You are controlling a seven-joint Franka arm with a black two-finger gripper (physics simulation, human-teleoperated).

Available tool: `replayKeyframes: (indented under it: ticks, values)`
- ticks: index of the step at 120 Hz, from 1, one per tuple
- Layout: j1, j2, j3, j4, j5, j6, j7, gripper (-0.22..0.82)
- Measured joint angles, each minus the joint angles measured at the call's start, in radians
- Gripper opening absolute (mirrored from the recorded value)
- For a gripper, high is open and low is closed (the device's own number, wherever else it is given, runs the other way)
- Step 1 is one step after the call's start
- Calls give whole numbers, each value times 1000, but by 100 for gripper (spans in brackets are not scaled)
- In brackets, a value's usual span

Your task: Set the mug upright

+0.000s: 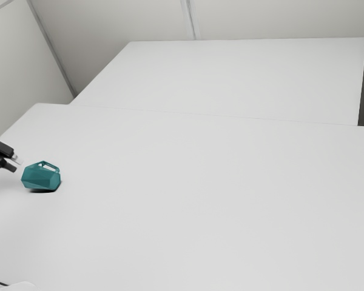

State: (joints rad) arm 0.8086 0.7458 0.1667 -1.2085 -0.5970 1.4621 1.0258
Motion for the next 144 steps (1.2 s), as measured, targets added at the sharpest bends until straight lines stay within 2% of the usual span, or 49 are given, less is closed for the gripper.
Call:
replayKeyframes:
  ticks: [39, 103, 116, 144]
  values:
    - [37, 47, -1, 6, -118, -66, 31, 60]
    - [53, 75, -10, -18, -204, -93, 57, 58]
    - [53, 76, -18, -30, -206, -97, 60, 52]
    - [54, 75, -30, -42, -207, -102, 66, 25]
